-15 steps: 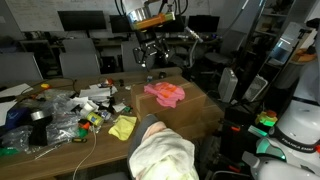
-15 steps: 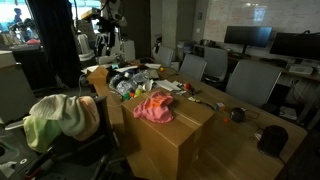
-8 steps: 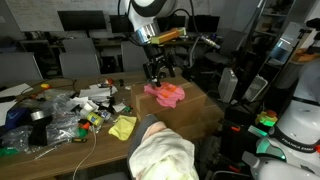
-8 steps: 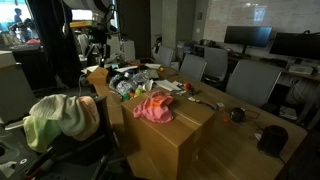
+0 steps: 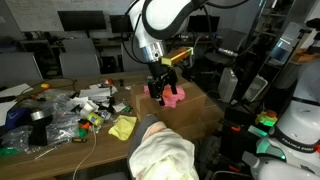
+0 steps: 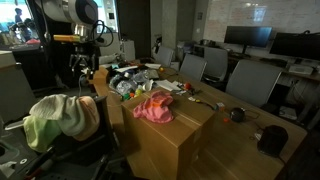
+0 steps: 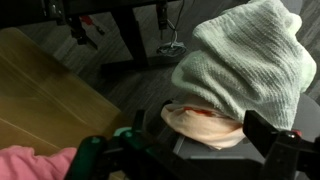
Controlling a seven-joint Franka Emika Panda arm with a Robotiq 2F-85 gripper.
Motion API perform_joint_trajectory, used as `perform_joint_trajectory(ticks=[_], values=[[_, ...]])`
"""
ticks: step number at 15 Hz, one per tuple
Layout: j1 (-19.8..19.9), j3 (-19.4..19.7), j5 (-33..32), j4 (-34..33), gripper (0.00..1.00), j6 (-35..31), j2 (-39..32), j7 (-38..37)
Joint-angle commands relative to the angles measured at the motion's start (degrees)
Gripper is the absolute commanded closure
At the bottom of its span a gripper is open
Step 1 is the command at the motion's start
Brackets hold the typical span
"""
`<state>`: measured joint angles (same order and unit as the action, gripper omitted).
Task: Move the pink shirt, the green towel and the peach shirt on the top of the box respectively
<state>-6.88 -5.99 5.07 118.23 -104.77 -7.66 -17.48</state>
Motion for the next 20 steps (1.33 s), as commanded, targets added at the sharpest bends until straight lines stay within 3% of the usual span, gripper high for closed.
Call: perform_joint_trajectory(ticks=[1,9,20], values=[[-0.97,-1.19,2.56,4.73,0.00,-5.55,2.68,2.65],[-4.26,-4.04,1.10,7.63,0.00,-9.66,1.48,1.01],[-9.87,-8.80,6.56,9.19,0.00,-24.20,-8.56,0.16]])
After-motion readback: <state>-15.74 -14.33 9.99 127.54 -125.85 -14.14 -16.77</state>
